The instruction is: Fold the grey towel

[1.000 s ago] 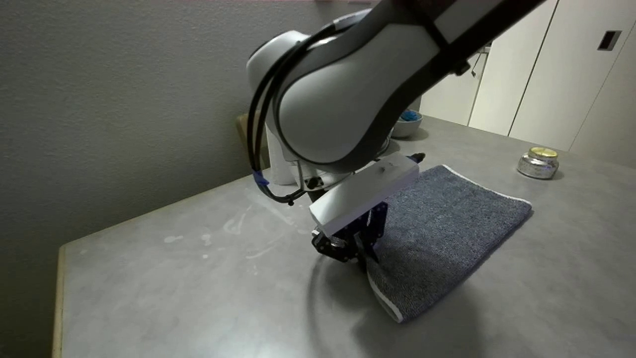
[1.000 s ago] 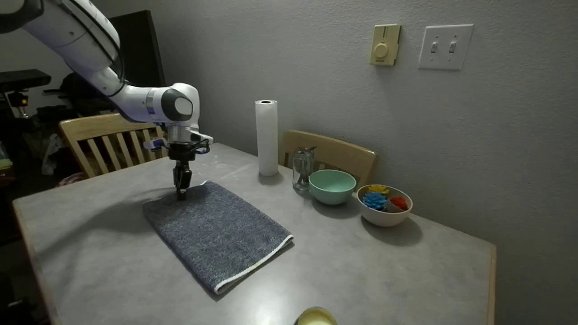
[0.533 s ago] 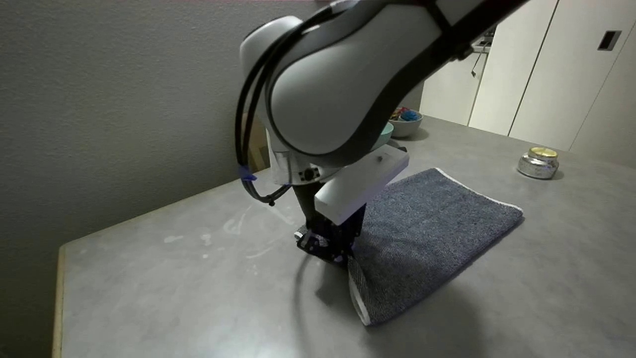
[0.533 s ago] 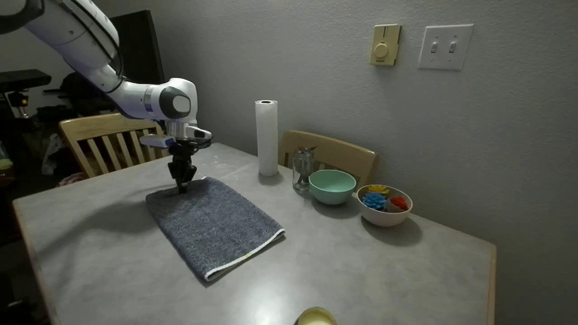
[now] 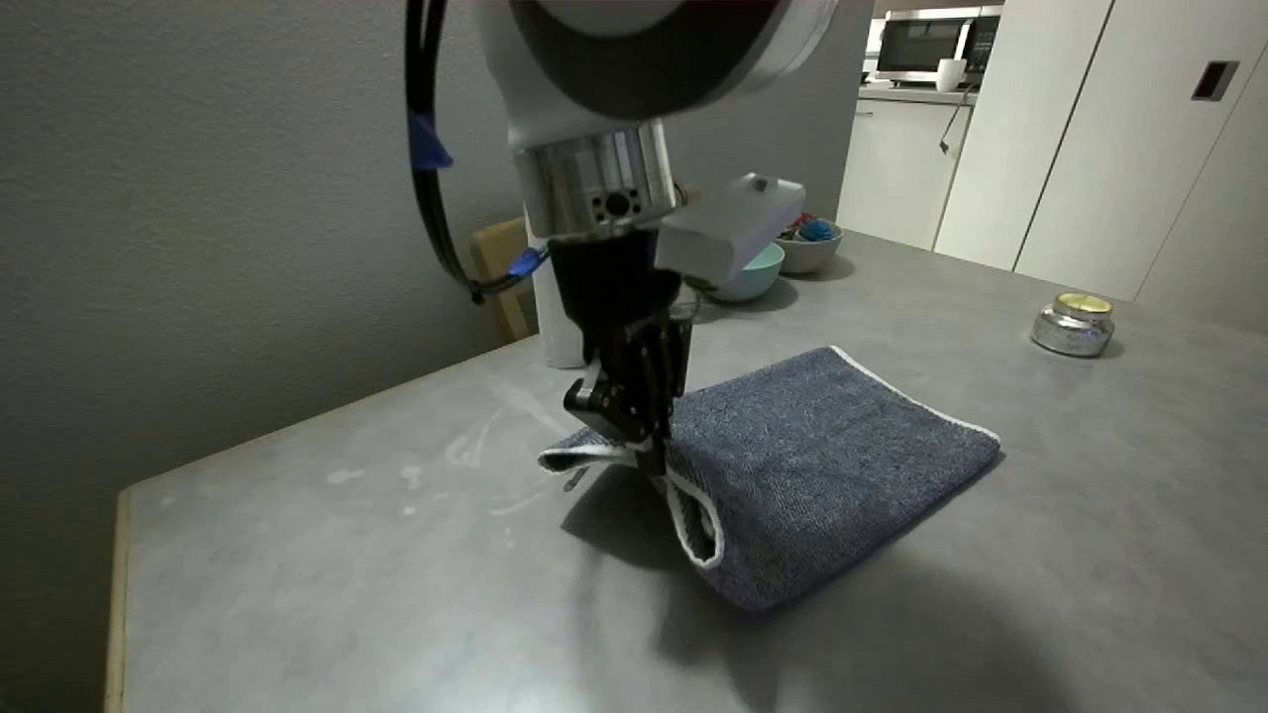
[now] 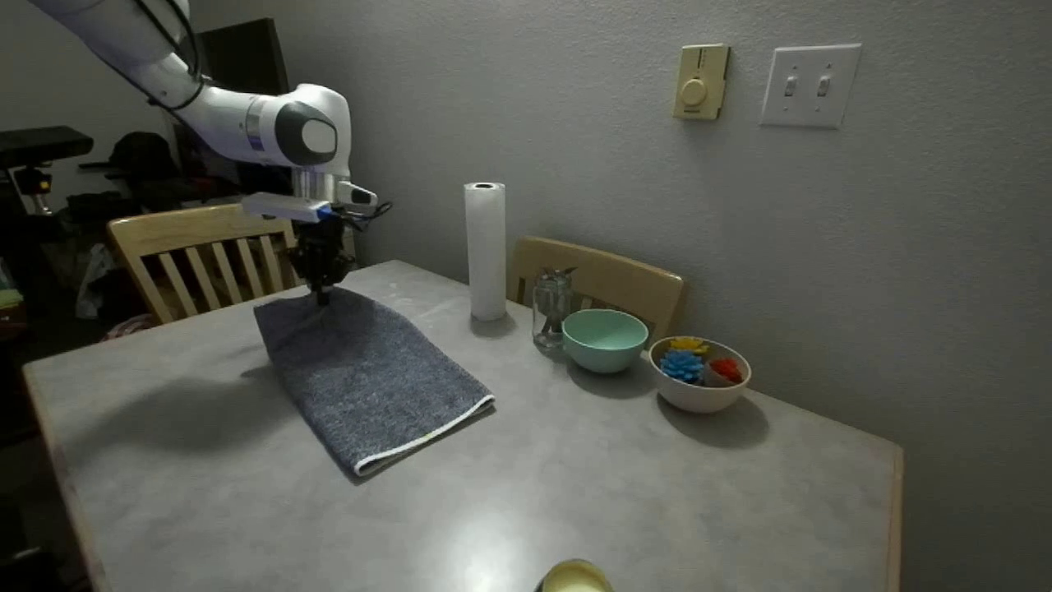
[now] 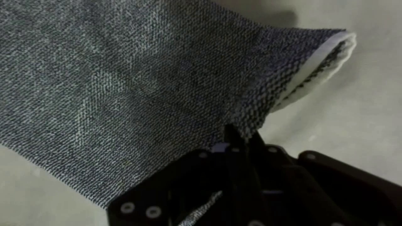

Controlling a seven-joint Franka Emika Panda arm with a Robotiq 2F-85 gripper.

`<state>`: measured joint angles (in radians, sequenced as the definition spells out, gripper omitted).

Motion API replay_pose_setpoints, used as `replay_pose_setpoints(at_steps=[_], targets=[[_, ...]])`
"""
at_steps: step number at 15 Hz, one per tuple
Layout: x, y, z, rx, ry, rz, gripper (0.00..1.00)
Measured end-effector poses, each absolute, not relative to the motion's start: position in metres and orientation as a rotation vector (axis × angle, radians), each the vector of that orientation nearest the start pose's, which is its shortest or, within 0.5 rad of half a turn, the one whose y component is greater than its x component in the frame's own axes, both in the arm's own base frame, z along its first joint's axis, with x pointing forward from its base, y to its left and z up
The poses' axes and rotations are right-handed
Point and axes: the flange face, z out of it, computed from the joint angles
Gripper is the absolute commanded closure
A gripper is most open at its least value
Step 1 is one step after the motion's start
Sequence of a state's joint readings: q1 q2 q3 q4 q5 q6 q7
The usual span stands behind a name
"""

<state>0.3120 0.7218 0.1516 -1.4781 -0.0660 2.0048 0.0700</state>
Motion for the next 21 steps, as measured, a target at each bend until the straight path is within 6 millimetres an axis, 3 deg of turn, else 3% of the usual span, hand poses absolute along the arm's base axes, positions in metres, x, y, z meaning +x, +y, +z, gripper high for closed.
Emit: replay_pose_setpoints(at_steps=[1,3,5,6,7,14,21], targets=[[0.630,0.290,0.251,-3.061,-0.659,0.305,0.92],[0.627,0.286,0.272,-3.054,-0.705,0.314,0.92],[0.624,0.285,0.282,-3.054,-0.715,0.312,0.92],[0.623,0.285,0.281,-3.054,-0.716,0.315,0.92],[0.622,0.285,0.279,-3.054,-0.717,0.320,0.98],[0.619,0.290,0.269,-3.056,-0.737,0.343,0.98],[0.616,0.275,0.292,-3.061,-0.659,0.318,0.98]])
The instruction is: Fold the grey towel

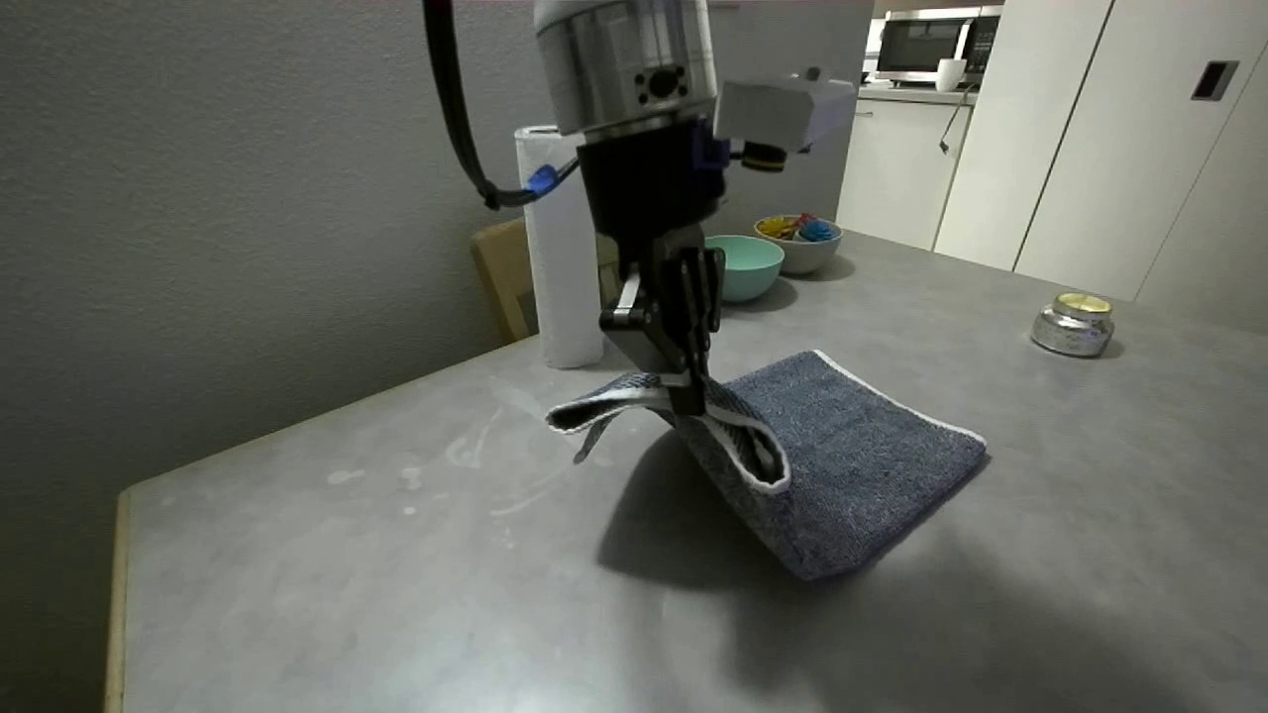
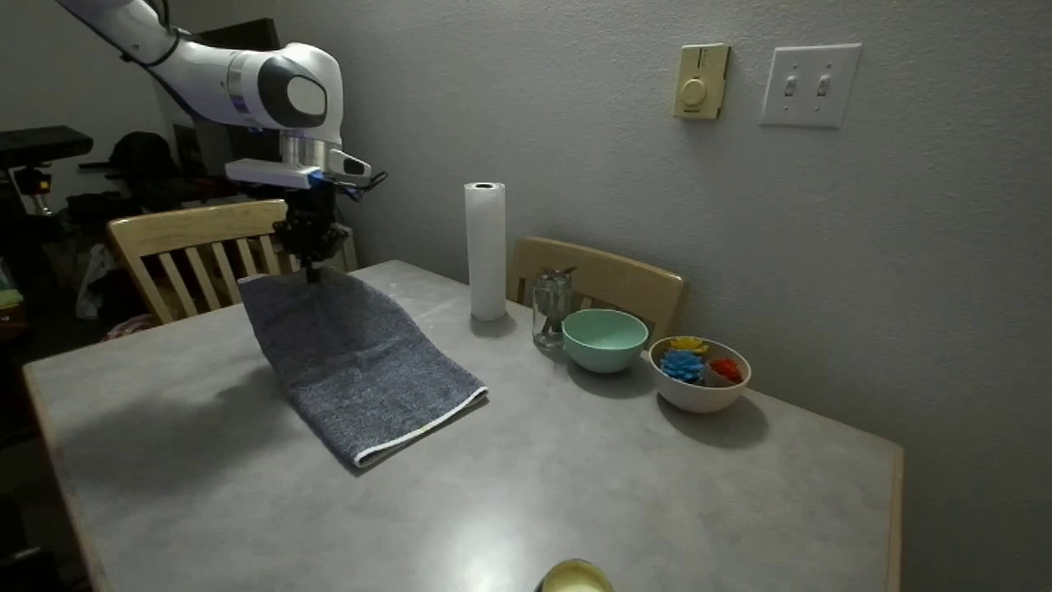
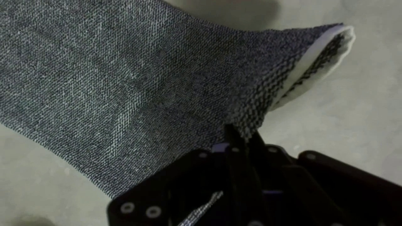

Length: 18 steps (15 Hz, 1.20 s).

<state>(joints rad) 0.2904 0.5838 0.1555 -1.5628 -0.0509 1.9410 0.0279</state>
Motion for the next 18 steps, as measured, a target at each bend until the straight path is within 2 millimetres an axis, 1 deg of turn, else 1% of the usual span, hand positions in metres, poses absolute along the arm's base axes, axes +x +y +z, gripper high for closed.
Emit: replay_pose_setpoints(at_steps=[3,4,6,7,9,11,13,14,15,18], targets=[[0.607,0.259,0.307,-3.064,-0.644,0.319,0.98],[0.603,0.252,0.310,-3.054,-0.683,0.326,0.98],[0.595,0.237,0.310,-3.012,-0.817,0.347,0.98],[0.592,0.228,0.308,-2.988,-0.879,0.362,0.98],[0.589,0.209,0.299,-2.962,-0.949,0.400,0.98],[0.588,0.189,0.288,-2.967,-0.965,0.435,0.98],[0.588,0.171,0.280,-2.989,-0.945,0.449,0.98],[0.589,0.163,0.279,-2.998,-0.928,0.443,0.92],[0.589,0.160,0.278,-3.001,-0.920,0.442,0.92],[0.589,0.163,0.279,-2.998,-0.928,0.441,0.92]])
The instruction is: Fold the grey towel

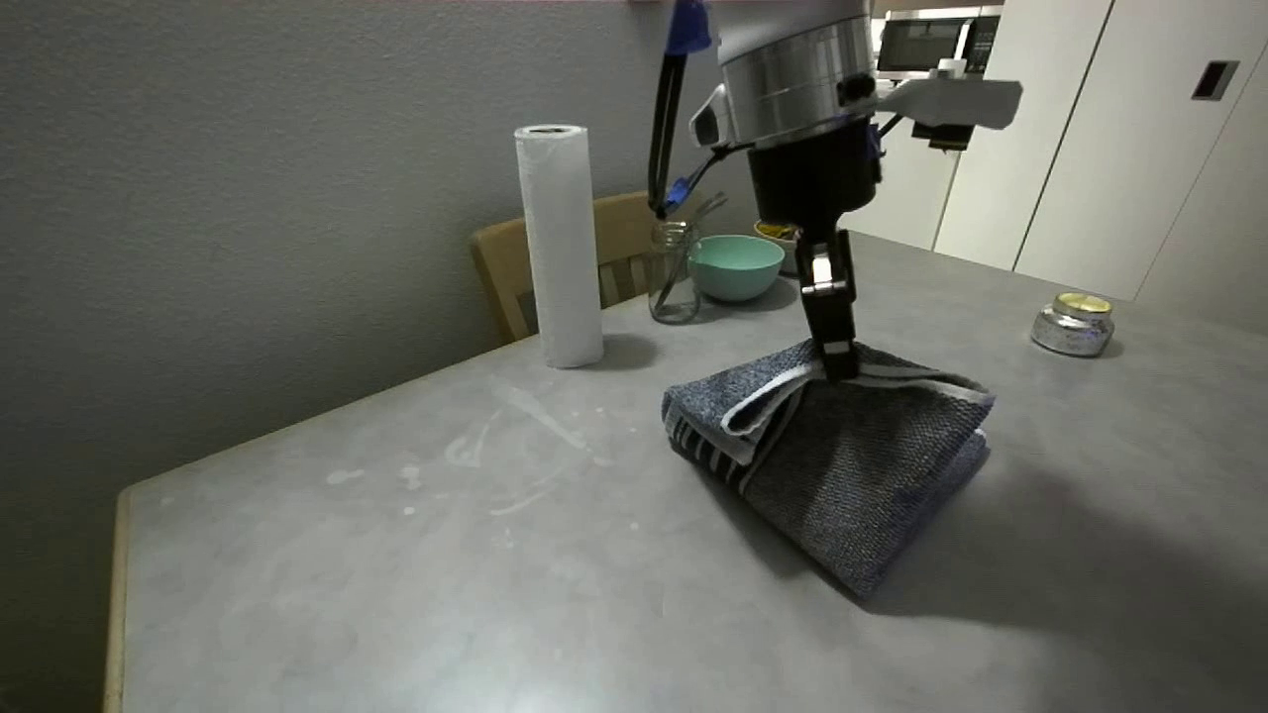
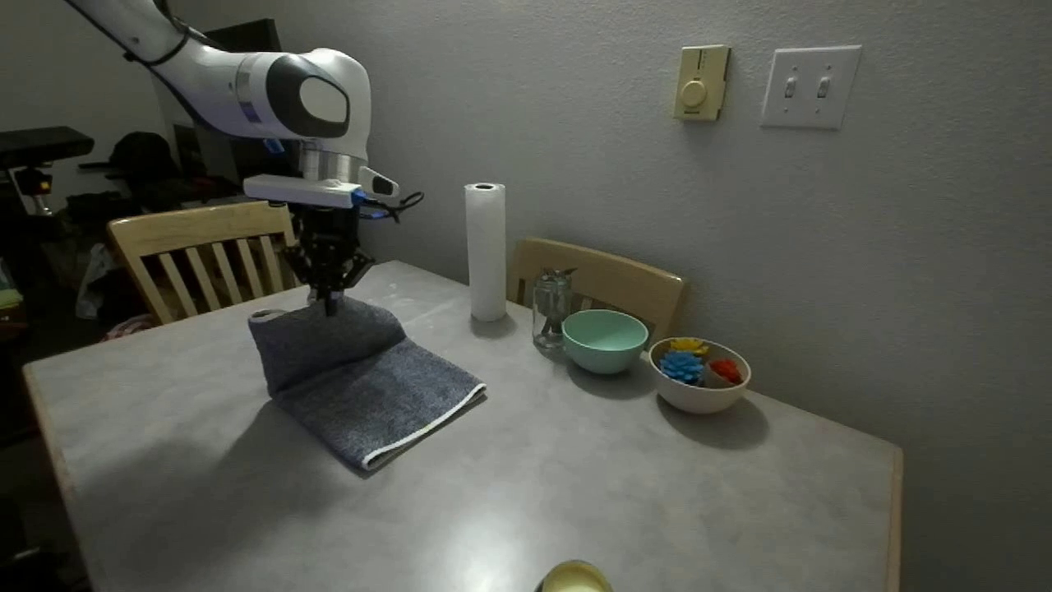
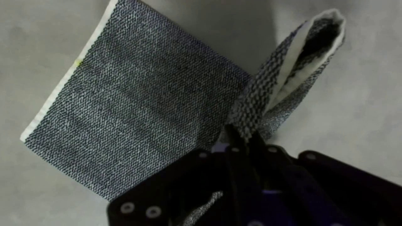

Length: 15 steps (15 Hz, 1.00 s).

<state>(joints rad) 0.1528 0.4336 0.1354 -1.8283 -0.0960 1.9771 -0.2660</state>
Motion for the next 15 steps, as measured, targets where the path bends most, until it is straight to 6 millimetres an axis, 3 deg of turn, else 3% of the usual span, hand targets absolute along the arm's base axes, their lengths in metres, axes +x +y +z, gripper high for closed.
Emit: replay_pose_setpoints(at_steps=[2,3,10,15], targets=[[0.588,0.166,0.279,-2.996,-0.931,0.441,0.92],[0.588,0.166,0.279,-2.996,-0.931,0.441,0.98],[0.588,0.163,0.278,-2.997,-0.925,0.446,0.98],[0.595,0.134,0.282,-3.005,-0.874,0.453,0.98]])
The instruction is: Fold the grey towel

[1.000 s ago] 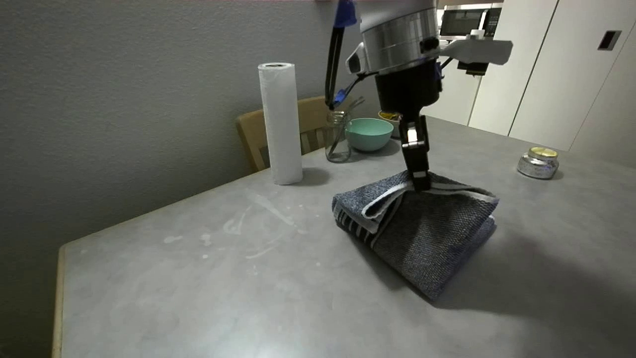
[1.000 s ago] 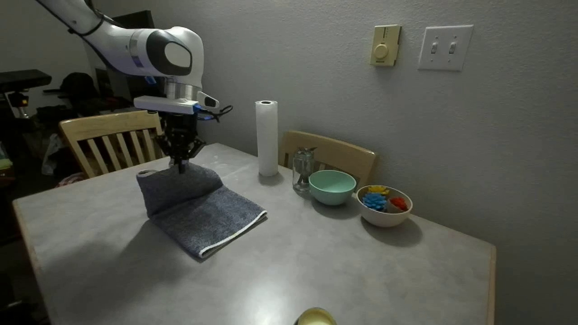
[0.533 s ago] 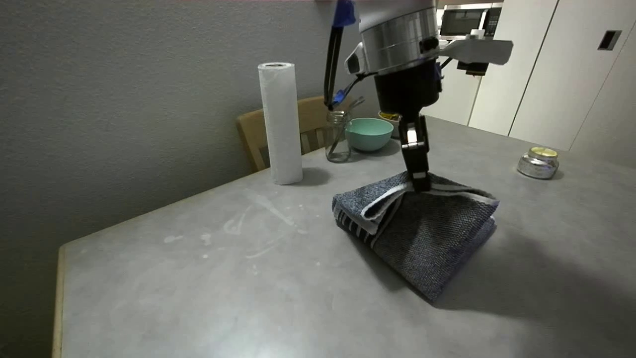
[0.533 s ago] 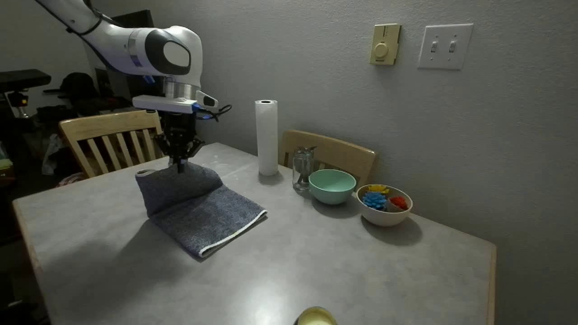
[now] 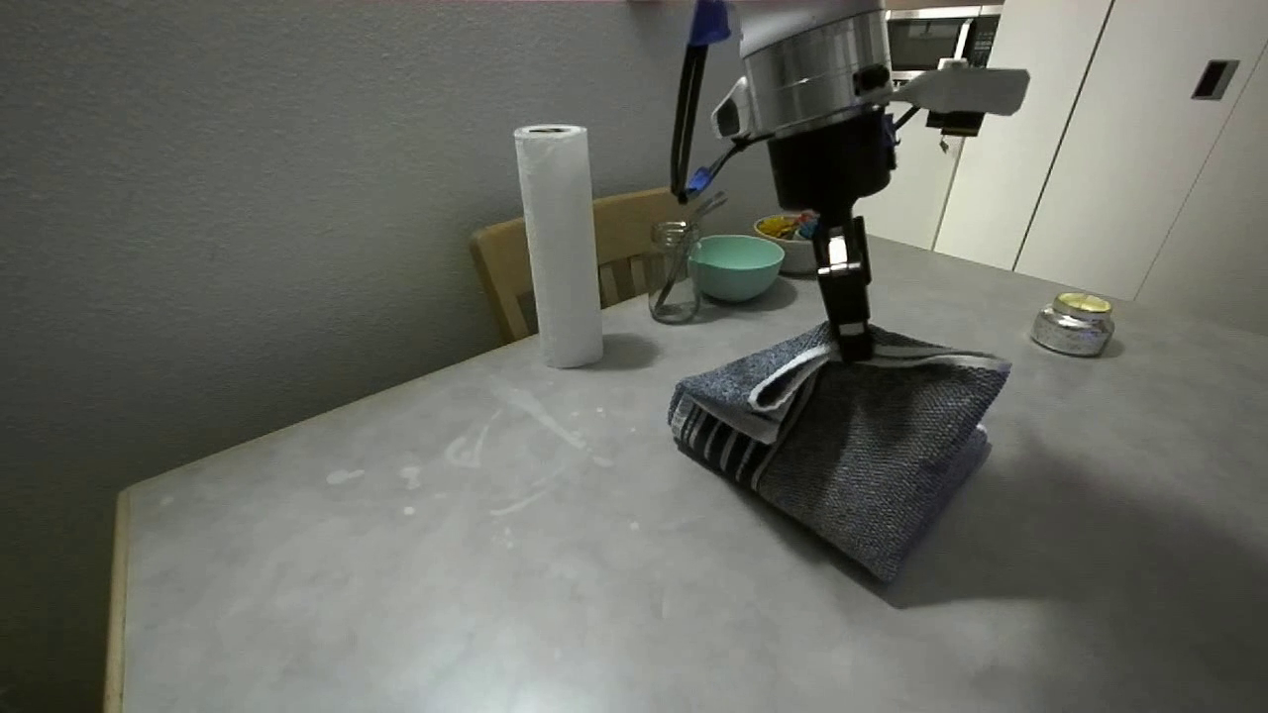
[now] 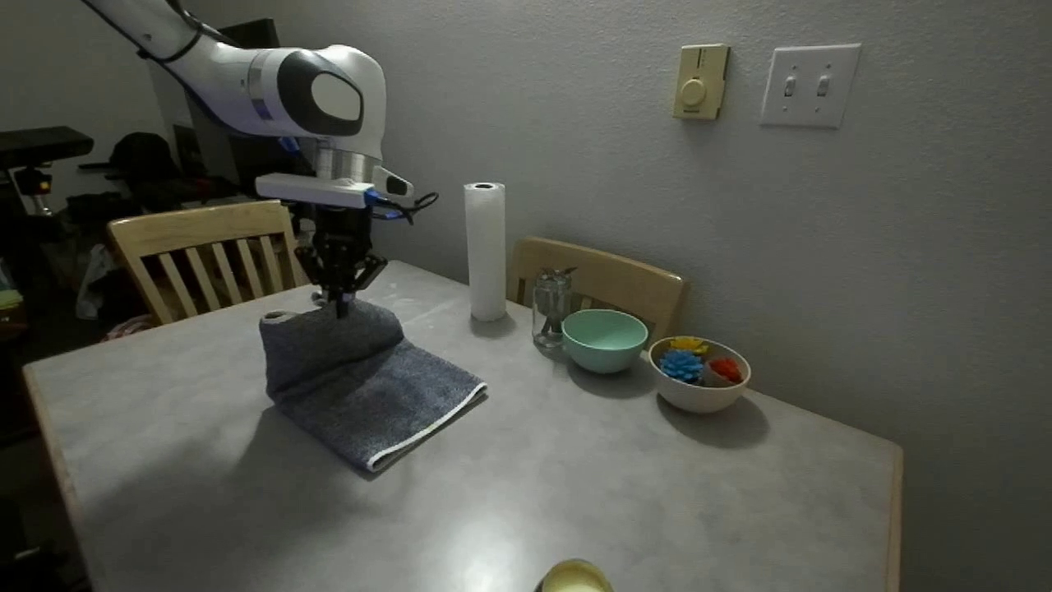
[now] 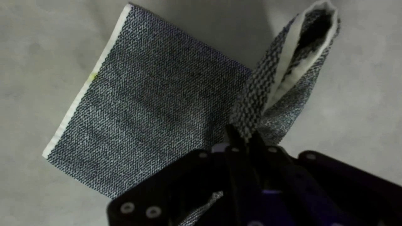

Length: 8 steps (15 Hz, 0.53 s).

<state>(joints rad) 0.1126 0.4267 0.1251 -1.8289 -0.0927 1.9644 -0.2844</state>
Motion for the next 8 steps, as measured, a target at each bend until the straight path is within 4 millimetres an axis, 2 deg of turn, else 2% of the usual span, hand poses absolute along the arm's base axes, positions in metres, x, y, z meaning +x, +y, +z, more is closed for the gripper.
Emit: replay_pose_setpoints(at_steps=[5,8], targets=[[0.601,0.093,0.280,-2.981,-0.823,0.453,0.98],[0.603,0.076,0.278,-2.973,-0.762,0.450,0.98]])
